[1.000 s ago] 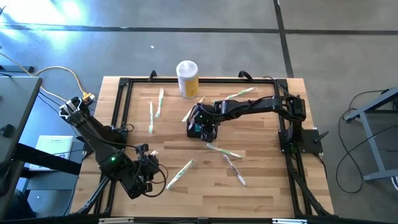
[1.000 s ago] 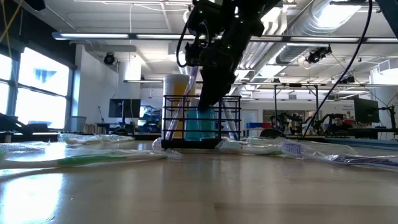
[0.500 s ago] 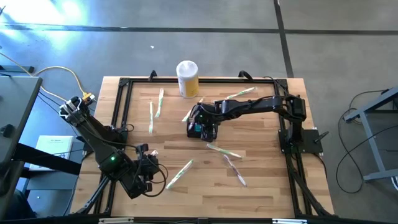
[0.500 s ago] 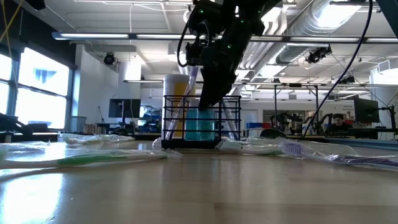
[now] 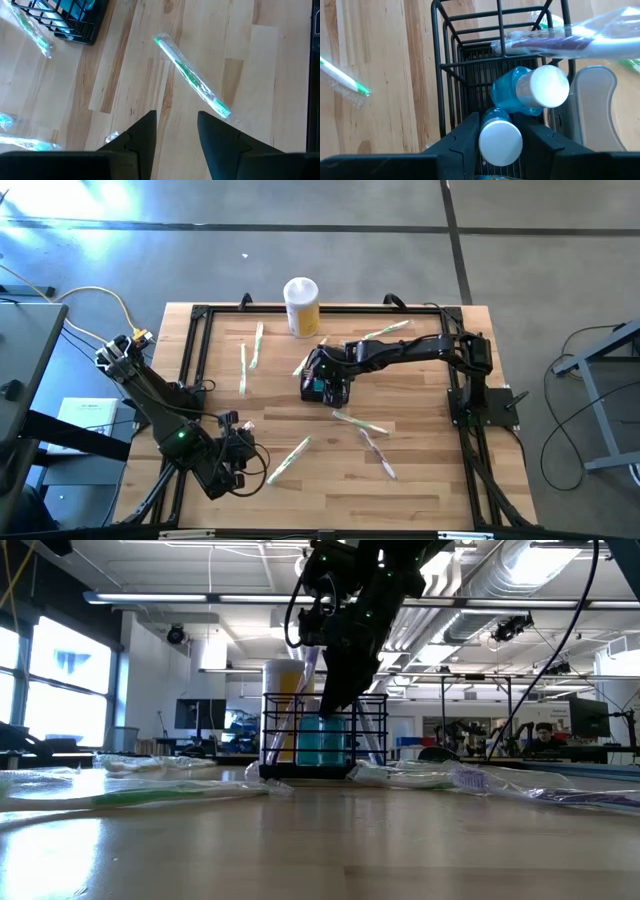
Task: Pick & Place toothbrushing station
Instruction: Put the blue mouthwash into the middle section wire organizer
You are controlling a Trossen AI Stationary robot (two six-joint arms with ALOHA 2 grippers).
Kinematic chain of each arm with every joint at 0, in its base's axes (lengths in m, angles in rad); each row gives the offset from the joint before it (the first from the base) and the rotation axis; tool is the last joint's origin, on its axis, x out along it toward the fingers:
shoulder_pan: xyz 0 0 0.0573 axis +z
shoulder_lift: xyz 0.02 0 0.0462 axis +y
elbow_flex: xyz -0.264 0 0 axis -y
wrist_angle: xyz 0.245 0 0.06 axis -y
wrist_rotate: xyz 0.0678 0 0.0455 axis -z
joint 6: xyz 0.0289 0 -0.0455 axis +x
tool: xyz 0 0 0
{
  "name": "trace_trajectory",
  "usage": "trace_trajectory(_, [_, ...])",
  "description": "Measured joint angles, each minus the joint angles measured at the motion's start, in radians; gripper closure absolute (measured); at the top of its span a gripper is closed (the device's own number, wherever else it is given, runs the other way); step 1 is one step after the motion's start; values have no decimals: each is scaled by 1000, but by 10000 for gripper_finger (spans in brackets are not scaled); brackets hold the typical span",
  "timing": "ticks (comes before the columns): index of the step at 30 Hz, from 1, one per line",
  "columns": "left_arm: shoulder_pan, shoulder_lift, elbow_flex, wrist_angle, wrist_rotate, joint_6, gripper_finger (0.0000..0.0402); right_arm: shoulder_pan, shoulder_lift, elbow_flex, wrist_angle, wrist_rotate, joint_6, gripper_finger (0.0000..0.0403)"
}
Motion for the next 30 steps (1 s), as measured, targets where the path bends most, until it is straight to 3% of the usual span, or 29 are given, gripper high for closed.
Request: trace_trajectory(30, [12,0,0,0,3,0,264,3,-64,-6,-26,-9,21,280])
